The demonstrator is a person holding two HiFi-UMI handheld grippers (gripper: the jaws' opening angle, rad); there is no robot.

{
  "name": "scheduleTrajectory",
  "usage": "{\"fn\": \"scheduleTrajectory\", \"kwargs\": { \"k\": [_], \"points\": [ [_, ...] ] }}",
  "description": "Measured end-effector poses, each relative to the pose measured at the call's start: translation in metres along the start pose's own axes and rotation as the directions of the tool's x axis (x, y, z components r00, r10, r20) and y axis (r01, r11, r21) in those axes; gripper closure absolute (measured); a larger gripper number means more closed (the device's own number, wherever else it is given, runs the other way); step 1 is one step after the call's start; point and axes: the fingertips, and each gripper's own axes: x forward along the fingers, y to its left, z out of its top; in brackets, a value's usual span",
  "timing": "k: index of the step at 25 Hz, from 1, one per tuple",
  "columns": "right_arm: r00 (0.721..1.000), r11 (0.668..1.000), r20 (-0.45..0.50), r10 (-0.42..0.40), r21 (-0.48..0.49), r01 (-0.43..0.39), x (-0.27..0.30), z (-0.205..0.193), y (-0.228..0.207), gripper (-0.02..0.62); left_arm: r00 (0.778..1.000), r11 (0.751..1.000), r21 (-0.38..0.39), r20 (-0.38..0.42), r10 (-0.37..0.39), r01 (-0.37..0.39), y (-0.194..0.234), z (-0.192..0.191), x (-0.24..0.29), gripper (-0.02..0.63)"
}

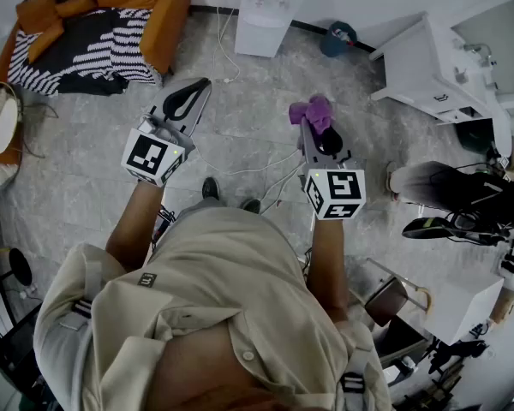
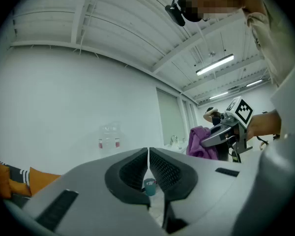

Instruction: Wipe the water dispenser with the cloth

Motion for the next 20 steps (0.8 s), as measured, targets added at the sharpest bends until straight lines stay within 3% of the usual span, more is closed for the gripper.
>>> {"fn": "scheduleTrajectory", "kwargs": {
  "k": [20],
  "points": [
    [0.998, 0.997, 0.022, -0.062, 0.038, 0.061, 0.032, 0.019, 0.026, 0.500, 0.999, 0.999, -0.034, 0.036, -0.038, 0.039, 0.047, -0.013, -0.007, 0.580]
  ]
}}
